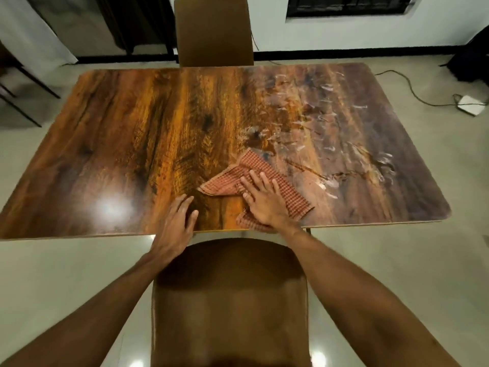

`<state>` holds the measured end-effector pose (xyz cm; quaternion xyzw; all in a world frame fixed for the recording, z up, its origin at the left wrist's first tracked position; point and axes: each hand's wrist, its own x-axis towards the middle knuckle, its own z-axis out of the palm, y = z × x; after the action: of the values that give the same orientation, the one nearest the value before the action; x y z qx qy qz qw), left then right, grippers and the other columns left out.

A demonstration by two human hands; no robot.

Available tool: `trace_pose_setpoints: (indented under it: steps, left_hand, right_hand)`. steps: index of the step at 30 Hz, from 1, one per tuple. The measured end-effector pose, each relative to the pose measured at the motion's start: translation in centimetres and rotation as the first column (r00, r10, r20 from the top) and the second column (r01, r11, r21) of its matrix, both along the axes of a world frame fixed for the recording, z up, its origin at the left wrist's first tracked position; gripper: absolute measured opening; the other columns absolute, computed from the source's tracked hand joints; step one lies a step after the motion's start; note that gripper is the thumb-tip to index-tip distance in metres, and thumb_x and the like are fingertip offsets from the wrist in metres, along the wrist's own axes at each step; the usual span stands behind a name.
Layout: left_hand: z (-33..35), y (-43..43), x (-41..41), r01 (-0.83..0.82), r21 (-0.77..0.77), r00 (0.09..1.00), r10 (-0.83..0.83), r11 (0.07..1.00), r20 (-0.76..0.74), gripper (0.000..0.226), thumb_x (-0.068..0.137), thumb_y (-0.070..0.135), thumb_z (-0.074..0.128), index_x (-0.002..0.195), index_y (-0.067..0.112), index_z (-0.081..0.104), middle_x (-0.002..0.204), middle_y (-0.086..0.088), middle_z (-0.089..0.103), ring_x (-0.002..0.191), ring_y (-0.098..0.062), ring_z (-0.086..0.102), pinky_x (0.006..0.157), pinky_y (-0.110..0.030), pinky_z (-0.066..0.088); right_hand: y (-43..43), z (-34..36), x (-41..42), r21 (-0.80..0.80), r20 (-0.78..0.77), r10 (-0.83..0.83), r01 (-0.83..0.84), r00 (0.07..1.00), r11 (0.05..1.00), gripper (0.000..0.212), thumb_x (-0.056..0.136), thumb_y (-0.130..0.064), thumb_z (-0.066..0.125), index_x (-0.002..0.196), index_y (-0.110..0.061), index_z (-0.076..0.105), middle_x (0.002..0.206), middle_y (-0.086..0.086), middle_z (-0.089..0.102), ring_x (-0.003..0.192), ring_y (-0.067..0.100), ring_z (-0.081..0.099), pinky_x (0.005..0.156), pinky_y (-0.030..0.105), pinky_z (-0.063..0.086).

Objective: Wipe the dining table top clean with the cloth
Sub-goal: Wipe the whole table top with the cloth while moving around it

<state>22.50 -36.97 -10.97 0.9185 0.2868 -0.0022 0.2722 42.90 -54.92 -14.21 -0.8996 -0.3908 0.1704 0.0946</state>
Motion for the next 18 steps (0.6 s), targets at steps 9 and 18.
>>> trace_pose_setpoints:
  steps: [9, 18]
  left_hand:
    - [1.0, -4.6, 3.7, -0.176, -0.054, 0.984, 0.175, 0.983, -0.013, 0.056, 0.105, 0.036, 0.043, 0.156, 0.015, 0.032, 0.164, -0.008, 0.028, 0.150, -0.025, 0.028, 0.121, -0.044, 0.025]
    - [0.0, -2.0, 0.0, -0.381, -0.158, 0.905, 0.402, 0.911, 0.136, 0.054, 0.107, 0.039, 0.037, 0.155, 0.016, 0.032, 0.163, -0.005, 0.029, 0.150, -0.023, 0.029, 0.122, -0.045, 0.029]
  right_hand:
    - [-1.5, 0.0, -0.6, 0.004, 0.022, 0.322, -0.322, 0.947, 0.947, 0.057, 0.110, -0.050, 0.018, 0.164, -0.038, 0.003, 0.172, -0.005, -0.015, 0.157, 0.026, -0.019, 0.125, 0.052, -0.016]
    - [3.6, 0.1, 2.8, 0.000, 0.064, 0.044, -0.044, 0.997, 0.999, 0.056, 0.111, -0.048, 0.017, 0.164, -0.037, 0.005, 0.173, -0.003, -0.011, 0.159, 0.027, -0.015, 0.126, 0.051, -0.013]
